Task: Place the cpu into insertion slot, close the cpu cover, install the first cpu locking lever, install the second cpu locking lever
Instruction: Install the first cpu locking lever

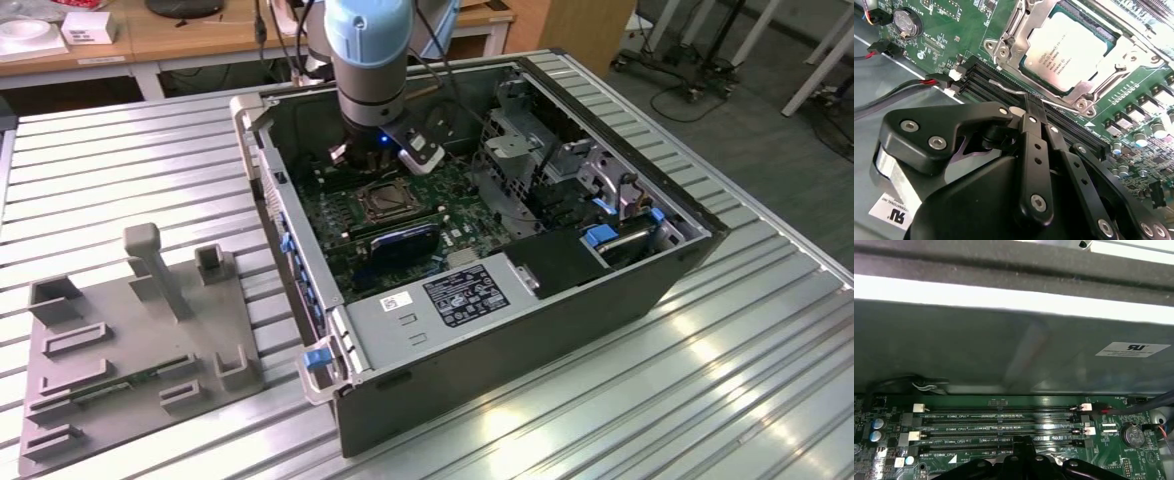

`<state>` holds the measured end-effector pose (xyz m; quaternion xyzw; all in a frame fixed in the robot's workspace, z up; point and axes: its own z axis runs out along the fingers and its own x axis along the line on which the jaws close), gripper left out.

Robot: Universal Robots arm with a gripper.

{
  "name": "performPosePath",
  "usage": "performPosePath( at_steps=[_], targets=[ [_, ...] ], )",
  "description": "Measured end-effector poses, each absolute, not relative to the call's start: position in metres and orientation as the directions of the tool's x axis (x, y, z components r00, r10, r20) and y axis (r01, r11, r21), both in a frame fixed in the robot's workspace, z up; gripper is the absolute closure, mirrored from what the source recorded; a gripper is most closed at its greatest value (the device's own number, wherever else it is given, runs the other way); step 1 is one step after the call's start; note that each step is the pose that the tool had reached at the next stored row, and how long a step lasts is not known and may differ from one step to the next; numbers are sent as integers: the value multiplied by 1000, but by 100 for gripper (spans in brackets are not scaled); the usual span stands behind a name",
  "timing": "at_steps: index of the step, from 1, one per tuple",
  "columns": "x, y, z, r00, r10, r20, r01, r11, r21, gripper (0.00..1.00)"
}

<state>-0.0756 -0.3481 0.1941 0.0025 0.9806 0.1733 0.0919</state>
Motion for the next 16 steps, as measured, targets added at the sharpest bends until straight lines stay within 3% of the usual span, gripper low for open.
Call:
performPosePath(
  at_steps=[16],
  targets=[
    [-73, -346, 196, -983, 37, -179, -27, 940, 341, 89]
  ],
)
